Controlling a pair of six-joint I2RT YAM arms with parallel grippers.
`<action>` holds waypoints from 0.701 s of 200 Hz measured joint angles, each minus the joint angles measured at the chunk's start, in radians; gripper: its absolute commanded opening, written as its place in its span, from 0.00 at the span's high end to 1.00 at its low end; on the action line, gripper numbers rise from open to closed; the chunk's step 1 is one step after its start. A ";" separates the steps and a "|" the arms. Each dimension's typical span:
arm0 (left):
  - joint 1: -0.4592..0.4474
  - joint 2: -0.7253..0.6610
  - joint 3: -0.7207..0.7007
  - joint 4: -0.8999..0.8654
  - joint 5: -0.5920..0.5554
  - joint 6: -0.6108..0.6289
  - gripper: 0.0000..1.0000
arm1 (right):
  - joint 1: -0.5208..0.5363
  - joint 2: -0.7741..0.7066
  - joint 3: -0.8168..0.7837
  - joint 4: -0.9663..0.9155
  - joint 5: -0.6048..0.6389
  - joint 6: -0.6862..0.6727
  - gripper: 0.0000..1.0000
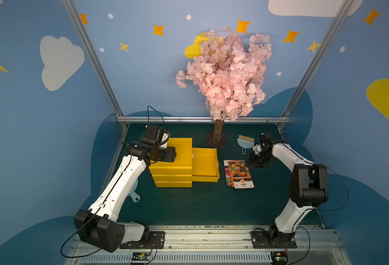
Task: Take the seed bags out of the drawer
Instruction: Place the seed packet at the center of the board, then close the drawer in the storage box.
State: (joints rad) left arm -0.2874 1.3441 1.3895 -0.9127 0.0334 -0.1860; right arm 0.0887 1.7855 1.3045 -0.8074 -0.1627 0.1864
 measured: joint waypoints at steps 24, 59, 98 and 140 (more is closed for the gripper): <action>0.000 0.000 0.000 0.000 0.000 0.000 0.34 | 0.012 -0.009 -0.005 0.011 0.019 0.011 0.58; -0.001 -0.002 -0.002 0.001 -0.003 -0.001 0.34 | 0.051 -0.101 -0.060 0.048 -0.016 0.035 0.52; -0.001 -0.011 -0.012 0.006 -0.007 -0.001 0.34 | 0.135 -0.206 -0.119 0.096 -0.072 0.074 0.47; -0.001 -0.013 -0.014 0.008 -0.007 -0.001 0.34 | 0.239 -0.241 -0.134 0.143 -0.145 0.134 0.46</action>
State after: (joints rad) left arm -0.2882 1.3312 1.3758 -0.9051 0.0261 -0.1871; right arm 0.3279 1.5444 1.1702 -0.6640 -0.3077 0.3206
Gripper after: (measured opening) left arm 0.657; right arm 0.539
